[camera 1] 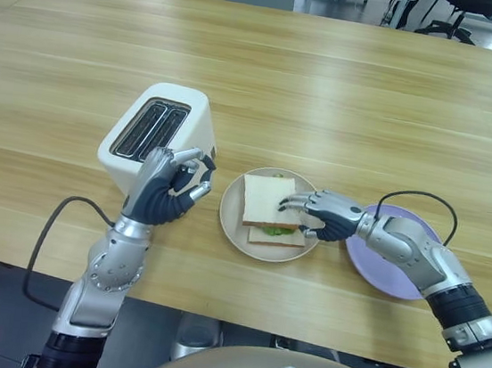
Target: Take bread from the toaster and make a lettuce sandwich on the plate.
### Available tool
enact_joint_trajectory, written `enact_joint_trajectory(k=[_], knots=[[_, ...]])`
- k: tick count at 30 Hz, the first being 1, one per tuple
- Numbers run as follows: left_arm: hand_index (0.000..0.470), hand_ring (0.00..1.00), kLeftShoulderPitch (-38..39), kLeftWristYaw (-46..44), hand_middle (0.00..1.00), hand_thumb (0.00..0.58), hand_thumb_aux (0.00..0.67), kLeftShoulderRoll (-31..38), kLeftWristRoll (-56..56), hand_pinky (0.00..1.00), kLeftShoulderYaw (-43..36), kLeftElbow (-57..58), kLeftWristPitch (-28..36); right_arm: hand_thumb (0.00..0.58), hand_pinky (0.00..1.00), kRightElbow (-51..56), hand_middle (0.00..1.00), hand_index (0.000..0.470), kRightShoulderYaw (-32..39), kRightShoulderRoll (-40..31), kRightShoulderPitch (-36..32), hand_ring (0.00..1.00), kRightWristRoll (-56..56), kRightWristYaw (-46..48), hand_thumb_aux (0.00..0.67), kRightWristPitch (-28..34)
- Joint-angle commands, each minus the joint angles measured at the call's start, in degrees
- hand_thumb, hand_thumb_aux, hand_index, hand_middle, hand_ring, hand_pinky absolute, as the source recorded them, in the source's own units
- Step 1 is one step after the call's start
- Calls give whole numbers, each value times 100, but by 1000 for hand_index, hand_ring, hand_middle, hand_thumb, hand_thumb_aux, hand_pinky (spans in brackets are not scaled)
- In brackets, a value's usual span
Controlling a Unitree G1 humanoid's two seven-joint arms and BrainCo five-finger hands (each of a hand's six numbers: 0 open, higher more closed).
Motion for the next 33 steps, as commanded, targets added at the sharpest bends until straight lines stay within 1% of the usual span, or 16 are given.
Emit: enact_joint_trajectory(k=[1,8,9,10,11,12,14,15,16,18,21,22,24,25,27,33], knots=[[460,1000,140,-238,1000,580,670,157,-385,1000,327,-154,-212,580,1000,-523,1000,460,-610,139,83,1000,551,-339,670,-115],[460,1000,534,-1006,1000,580,670,482,-1551,1000,326,-517,-551,580,863,-1505,863,460,-496,80,747,863,2962,885,670,294],[460,1000,606,-1158,1000,580,670,538,-1708,1000,267,-568,-509,223,541,-1584,541,99,-462,43,836,541,3148,1071,145,401],[449,75,743,-1362,75,580,654,649,-1821,75,177,-611,-488,0,0,-1728,0,0,-382,-13,1024,0,3433,1294,0,545],[449,75,886,-1549,75,580,654,748,-1916,75,103,-646,-458,0,0,-1858,0,0,-278,-112,1228,0,3660,1565,0,676],[7,0,1010,-1719,0,18,11,832,-2037,0,43,-659,-432,0,0,-1959,0,0,-192,-219,1417,0,3840,1825,0,790],[0,0,1206,-1999,0,0,0,950,-2235,0,-42,-605,-373,0,0,-2070,0,0,-61,-364,1784,0,4160,2261,0,1017],[0,0,1267,-2119,0,0,0,975,-2307,0,-91,-538,-321,244,0,-2082,0,110,-41,-366,1936,0,4259,2370,160,1106],[0,0,1312,-2236,0,0,0,1006,-2251,0,-166,-429,-319,580,0,-2039,0,460,-21,-379,2080,0,4291,2482,670,1131],[0,0,1369,-2502,0,0,0,1040,-2250,0,-379,-186,-306,580,0,-1864,0,460,-49,-361,2262,0,4201,2618,670,1098],[106,0,1311,-2798,0,237,155,1021,-2238,0,-617,182,-296,580,0,-1625,0,460,-122,-258,2419,0,4193,2767,670,1073],[460,0,1255,-2889,0,580,670,1016,-2289,0,-662,290,-302,580,0,-1584,0,460,-118,-236,2442,0,4197,2840,670,1083],[460,0,1125,-3032,0,580,670,1004,-2249,0,-744,566,-406,580,98,-1455,98,460,-109,-176,2419,98,4077,2945,670,991],[460,749,1052,-3102,749,580,670,988,-2213,749,-807,692,-422,580,1000,-1381,1000,460,-94,-146,2396,1000,4027,3017,670,942],[460,1000,914,-3234,1000,580,670,952,-2156,1000,-950,904,-459,580,1000,-1260,1000,460,-74,-84,2367,1000,3910,3109,670,838],[460,1000,618,-3581,1000,580,670,939,-1944,1000,-1334,1476,-479,580,1000,-1008,1000,460,-44,69,2314,1000,3650,3284,670,713]])
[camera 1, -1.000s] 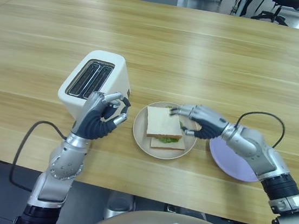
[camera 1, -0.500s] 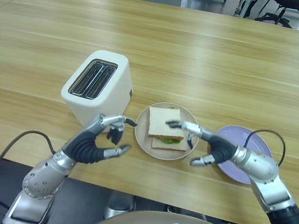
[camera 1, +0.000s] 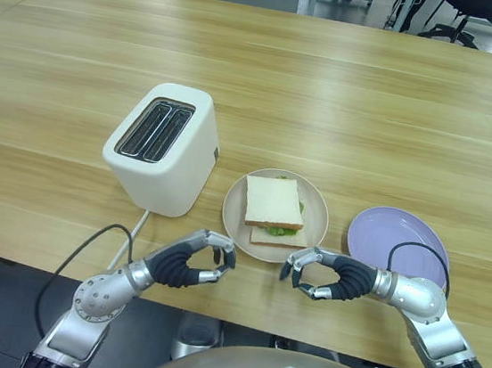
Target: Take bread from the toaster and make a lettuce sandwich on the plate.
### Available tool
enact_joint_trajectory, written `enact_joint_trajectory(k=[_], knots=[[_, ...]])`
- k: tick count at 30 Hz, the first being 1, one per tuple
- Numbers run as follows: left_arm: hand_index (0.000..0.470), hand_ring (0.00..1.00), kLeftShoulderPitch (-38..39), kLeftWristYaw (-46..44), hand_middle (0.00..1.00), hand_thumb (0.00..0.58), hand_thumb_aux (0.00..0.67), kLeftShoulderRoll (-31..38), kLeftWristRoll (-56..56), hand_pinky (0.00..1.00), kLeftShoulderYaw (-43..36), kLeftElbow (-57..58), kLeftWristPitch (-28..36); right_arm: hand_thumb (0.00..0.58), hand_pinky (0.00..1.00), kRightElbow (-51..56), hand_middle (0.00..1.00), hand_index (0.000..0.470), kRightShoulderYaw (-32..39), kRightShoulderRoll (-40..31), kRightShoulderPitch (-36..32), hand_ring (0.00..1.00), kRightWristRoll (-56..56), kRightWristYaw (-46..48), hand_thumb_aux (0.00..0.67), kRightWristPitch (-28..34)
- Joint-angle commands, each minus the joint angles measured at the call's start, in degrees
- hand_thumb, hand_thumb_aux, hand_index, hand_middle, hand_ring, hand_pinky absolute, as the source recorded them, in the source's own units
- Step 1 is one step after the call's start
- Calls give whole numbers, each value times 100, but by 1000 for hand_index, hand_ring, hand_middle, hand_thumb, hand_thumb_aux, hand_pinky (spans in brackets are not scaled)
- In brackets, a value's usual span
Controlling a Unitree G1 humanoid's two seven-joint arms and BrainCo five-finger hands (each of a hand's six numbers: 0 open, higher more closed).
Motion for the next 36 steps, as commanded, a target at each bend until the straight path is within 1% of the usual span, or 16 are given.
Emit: enact_joint_trajectory(k=[1,6,11,16,22,27,31,36], knots=[[460,1000,-130,-214,1000,580,670,11,225,1000,-225,357,30,580,1000,165,1000,460,78,63,-97,1000,-246,146,670,-60],[460,1000,-370,-453,1000,580,670,19,658,1000,-625,737,258,580,1000,448,1000,460,315,168,-98,1000,-753,168,670,7],[460,1000,-997,-172,1000,580,670,-150,1540,1000,-899,1390,343,580,1000,1007,1000,460,494,373,-427,1000,-1825,-287,670,44],[460,1000,-1804,437,1000,580,670,-353,2670,1000,-1145,2060,490,580,1000,1547,1000,460,808,547,-844,1000,-3061,-885,670,-41],[460,1000,-2750,1292,1000,580,670,-534,3720,1000,-1398,2798,698,580,1000,1913,1000,460,1042,718,-1309,1000,-4353,-1912,670,121],[460,1000,-3441,2044,1000,580,670,-709,4202,1000,-1506,3331,680,580,1000,2021,1000,460,1107,812,-1659,1000,-5211,-2792,670,414],[460,1000,-4006,2619,1000,580,670,-840,4468,1000,-1570,3804,673,580,1000,2093,1000,460,1080,893,-1982,1000,-5573,-3309,670,637],[460,1000,-4673,3045,1000,580,670,-1070,4555,1000,-1691,4513,621,580,1000,2420,1000,460,1107,961,-2518,1000,-5885,-3778,670,845]])
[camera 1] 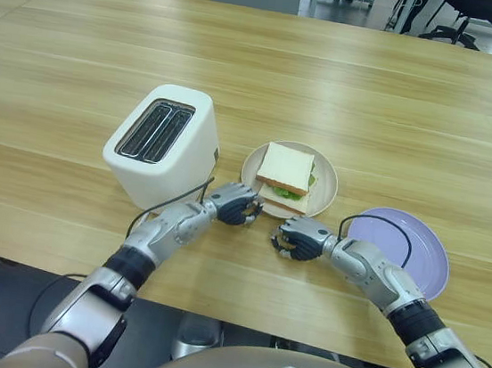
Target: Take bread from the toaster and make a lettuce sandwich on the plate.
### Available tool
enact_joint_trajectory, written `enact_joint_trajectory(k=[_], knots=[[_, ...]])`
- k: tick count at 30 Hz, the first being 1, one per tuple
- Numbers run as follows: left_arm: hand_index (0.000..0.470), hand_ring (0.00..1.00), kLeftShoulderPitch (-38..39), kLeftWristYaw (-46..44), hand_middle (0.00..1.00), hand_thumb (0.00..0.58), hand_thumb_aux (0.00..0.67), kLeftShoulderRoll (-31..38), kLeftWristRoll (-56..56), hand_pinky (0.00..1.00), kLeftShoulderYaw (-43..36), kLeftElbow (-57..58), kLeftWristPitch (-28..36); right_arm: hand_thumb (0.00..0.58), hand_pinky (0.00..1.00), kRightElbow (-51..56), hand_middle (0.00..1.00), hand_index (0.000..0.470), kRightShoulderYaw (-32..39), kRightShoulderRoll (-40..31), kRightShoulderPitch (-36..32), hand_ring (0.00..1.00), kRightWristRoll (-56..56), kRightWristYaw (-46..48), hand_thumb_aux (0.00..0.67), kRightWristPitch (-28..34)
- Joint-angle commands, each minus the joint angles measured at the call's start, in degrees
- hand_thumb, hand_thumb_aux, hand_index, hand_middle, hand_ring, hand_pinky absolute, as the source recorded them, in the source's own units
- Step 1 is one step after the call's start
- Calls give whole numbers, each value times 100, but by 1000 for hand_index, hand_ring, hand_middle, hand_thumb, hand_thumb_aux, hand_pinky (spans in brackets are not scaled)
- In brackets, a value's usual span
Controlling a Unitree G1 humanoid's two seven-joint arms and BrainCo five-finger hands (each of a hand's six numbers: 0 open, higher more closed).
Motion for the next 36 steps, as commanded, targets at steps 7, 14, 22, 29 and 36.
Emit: enact_joint_trajectory(k=[7,14,22,29,36], knots=[[460,1000,-488,483,1000,580,670,-227,-42,1000,-149,639,-254,580,1000,460,1000,460,-19,-11,-617,1000,-218,-464,670,232],[0,294,1213,-233,294,0,0,167,-1535,294,441,-1287,-515,261,953,-398,953,119,-411,-18,282,953,1593,181,173,-433],[0,0,3522,-872,0,0,0,279,-4641,0,1282,-3705,-1177,0,0,-1060,0,0,-714,696,1263,0,3879,493,0,-1214],[0,0,4409,-1463,0,0,0,-12,-6274,0,1864,-3558,-2082,0,0,-705,0,0,-969,1493,1590,0,4977,642,0,-1718],[0,0,4298,-2146,0,0,0,-451,-7075,0,2144,-3177,-2292,0,0,-385,0,0,-1473,1813,1425,0,5316,640,0,-1855]])
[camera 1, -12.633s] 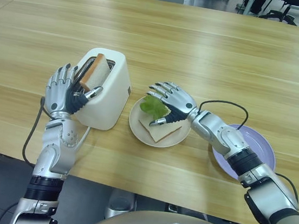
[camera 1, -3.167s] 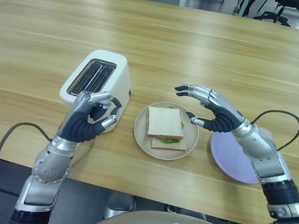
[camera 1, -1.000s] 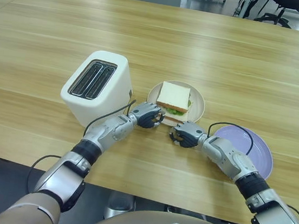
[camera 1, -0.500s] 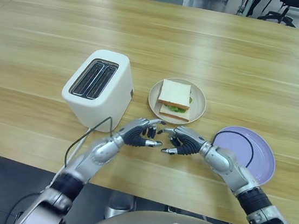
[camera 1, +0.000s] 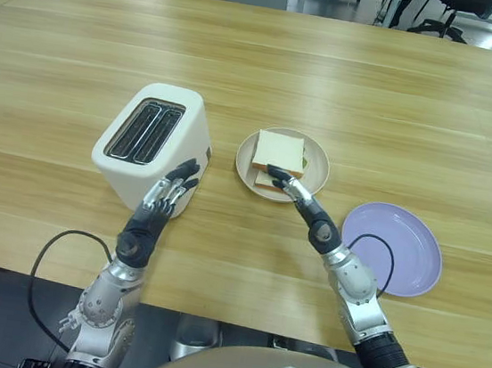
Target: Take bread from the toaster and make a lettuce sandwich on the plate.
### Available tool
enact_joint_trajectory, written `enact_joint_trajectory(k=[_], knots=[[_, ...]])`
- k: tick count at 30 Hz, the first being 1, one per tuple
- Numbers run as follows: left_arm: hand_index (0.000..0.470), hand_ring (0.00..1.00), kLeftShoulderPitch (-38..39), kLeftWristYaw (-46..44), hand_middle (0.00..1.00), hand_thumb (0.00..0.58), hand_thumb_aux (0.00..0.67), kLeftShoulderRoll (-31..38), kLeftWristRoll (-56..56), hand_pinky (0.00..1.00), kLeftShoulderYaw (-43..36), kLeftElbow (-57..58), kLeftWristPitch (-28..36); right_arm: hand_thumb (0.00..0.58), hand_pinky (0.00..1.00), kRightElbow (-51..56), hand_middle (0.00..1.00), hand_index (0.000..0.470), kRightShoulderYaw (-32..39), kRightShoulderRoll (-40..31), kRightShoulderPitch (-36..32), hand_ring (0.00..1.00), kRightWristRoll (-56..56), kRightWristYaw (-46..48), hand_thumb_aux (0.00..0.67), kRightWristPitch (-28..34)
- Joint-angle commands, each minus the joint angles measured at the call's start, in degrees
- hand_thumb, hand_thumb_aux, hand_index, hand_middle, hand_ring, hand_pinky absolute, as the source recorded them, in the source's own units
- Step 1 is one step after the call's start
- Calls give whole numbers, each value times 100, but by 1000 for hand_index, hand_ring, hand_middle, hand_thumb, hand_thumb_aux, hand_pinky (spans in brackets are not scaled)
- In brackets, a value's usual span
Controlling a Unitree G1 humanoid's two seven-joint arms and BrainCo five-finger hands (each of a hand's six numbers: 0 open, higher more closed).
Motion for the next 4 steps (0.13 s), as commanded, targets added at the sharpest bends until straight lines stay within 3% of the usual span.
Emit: enact_joint_trajectory(k=[1,4], knots=[[0,0,-175,-341,0,0,0,-195,-282,0,170,377,6,0,0,310,0,0,-271,98,-147,0,227,111,0,-50],[0,0,-294,-573,0,0,0,-338,-439,0,296,595,49,0,0,617,0,0,-437,66,-241,0,453,372,0,-207]])
